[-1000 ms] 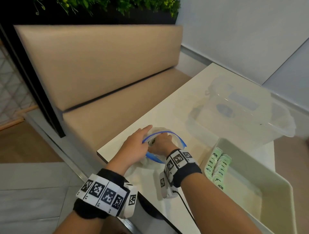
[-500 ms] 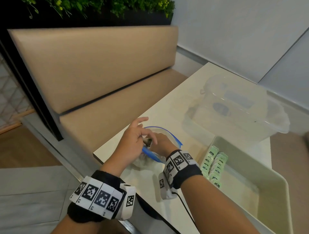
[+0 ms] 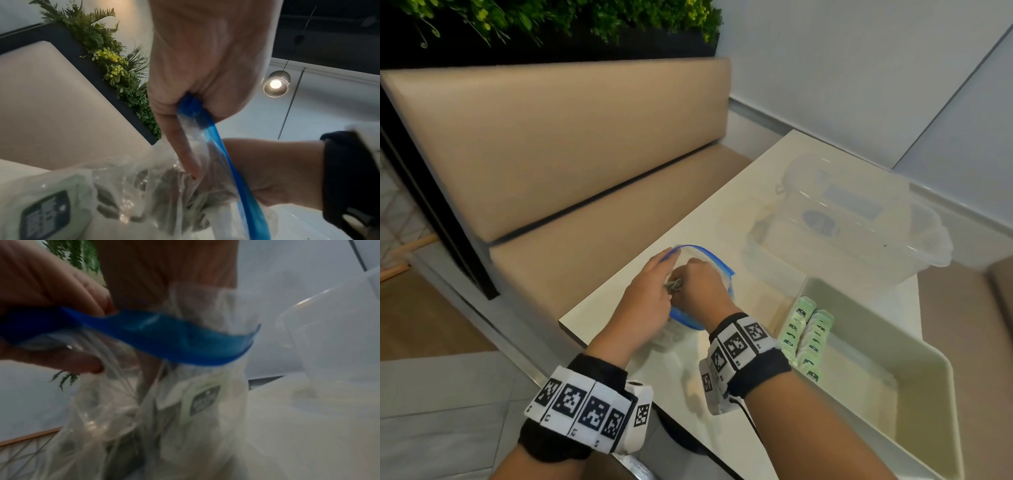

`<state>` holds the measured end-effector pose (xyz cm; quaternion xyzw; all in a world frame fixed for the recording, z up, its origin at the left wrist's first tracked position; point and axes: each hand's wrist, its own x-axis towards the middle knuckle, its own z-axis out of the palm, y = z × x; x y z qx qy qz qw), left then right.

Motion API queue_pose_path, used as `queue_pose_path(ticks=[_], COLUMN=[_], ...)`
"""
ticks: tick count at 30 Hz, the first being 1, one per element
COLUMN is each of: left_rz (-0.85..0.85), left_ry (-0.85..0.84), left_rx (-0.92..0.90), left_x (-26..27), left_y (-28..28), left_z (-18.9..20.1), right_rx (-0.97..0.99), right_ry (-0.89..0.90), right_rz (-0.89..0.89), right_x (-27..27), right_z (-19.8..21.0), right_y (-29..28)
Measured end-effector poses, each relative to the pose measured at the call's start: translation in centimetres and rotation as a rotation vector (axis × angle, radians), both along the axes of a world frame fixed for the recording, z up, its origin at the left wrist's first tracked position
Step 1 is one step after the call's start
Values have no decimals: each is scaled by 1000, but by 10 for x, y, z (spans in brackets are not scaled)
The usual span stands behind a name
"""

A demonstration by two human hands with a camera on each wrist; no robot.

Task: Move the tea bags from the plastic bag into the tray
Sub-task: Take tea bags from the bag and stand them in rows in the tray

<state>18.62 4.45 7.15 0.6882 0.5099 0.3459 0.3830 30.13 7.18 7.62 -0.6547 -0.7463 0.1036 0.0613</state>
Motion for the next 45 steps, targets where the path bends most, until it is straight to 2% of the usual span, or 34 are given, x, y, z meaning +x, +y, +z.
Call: queue_pose_path(ticks=[3,5,8,10,14,19,25,28,35,38,39,42,43,45], left_rz=[21,17,-19,-28,-36,-8,75,84,-16,0,8,-21,-50,-127], left_ry=[49,83,67,62,186,229,424,448,446,301,157,-542,-725,-913], left_rx=[-16,-36,-43,-44,-7,4,29,26,54,54,17,-262,-377,-585], left_x=[-4,-8,-9,-9,-11,-12,-7,-4,5,8,9,20,25,41], left_y=[3,2,0,-2,-7,-16,-23,-26,-32,-34,-37,-46,-48,-47], left_z=[2,6,14,20,28,35,43,43,44,56,64,97,107,119], right_rx=[70,68,116,148,186,171,19,7,85,124,143,230,274,352], right_ry=[103,303,584,667,790,960,1337,1399,1394,1397,1398,1341,1293,1177], right_rz=[-7,-38,18,65,44,-73,-150,-161,-199,-214,-214,-173,-143,-56], right_x=[6,14,26,34,50,65,85,92,103,106,108,115,118,123], right_z=[9,17,29,30,26,27,37,46,56,61,65,84,91,107], right_y=[-6,-12,-21,-25,-31,-35,-43,-44,-45,-48,-49,-57,-61,-70])
